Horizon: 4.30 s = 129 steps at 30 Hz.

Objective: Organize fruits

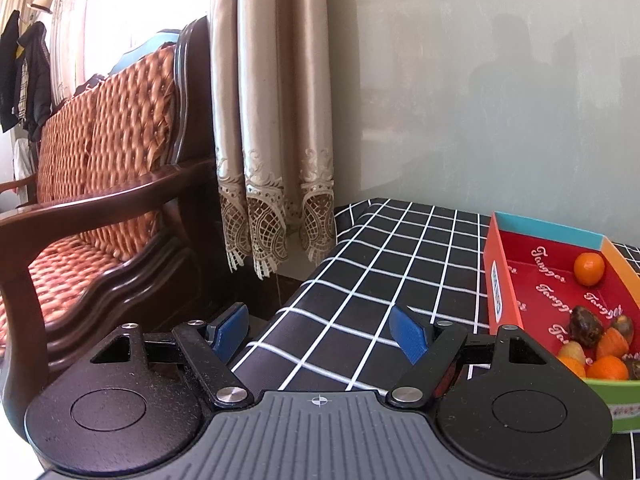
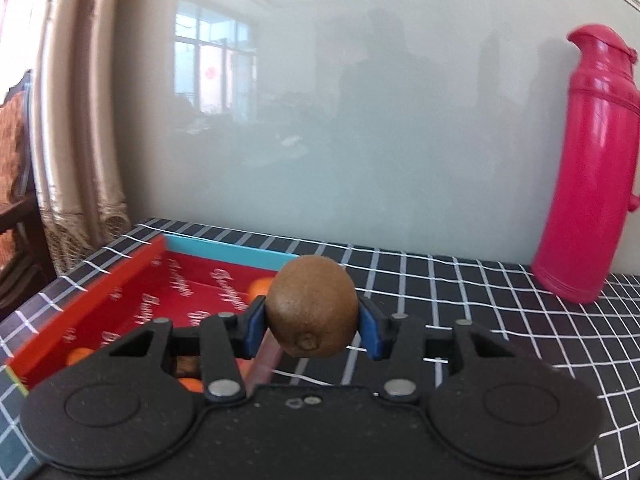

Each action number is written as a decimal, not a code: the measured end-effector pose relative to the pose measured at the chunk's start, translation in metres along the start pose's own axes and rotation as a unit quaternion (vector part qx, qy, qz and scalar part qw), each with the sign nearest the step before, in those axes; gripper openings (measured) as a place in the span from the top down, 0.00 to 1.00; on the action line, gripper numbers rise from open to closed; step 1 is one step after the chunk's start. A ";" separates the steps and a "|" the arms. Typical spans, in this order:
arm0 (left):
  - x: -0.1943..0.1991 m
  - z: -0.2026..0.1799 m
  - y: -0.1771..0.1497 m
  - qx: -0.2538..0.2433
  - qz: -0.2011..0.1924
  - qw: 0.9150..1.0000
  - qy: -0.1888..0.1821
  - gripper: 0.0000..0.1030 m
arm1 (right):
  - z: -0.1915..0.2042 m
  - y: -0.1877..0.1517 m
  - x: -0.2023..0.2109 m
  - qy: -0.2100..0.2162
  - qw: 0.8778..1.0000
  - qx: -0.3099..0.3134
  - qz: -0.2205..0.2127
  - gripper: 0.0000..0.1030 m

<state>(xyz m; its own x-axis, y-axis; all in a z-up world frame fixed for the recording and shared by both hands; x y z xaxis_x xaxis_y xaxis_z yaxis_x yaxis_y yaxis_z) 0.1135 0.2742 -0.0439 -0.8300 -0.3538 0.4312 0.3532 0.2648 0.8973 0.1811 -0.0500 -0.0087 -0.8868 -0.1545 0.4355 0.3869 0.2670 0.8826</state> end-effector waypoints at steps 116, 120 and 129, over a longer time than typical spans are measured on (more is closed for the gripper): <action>0.180 -0.123 -0.056 -0.064 -0.077 0.987 -0.124 0.00 | -0.065 -0.087 0.174 -0.139 0.988 0.002 -0.062 0.00; 0.180 -0.123 -0.056 -0.066 -0.076 0.987 -0.124 0.00 | -0.064 -0.087 0.174 -0.139 0.988 0.003 -0.063 0.00; 0.179 -0.120 -0.055 -0.063 -0.075 0.987 -0.127 0.00 | -0.064 -0.087 0.174 -0.138 0.989 0.001 -0.062 0.00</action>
<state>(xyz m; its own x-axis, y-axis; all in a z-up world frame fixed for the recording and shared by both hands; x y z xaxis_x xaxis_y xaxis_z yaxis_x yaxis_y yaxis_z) -0.0027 0.0882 -0.0044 -0.9532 -0.1394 0.2683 0.2547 0.1080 0.9610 0.0098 -0.1611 0.0018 -0.9626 0.0787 0.2593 0.2710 0.2646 0.9255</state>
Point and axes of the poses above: each gripper's, at about its wrist camera, not at the fingertips, and x roughly against the way its jaws point, z to its left, y to its top, the point moved 6 cm from there along -x, roughly the way its jaws point, and after that the axes turned 9 degrees about x, right-handed, at the moved point
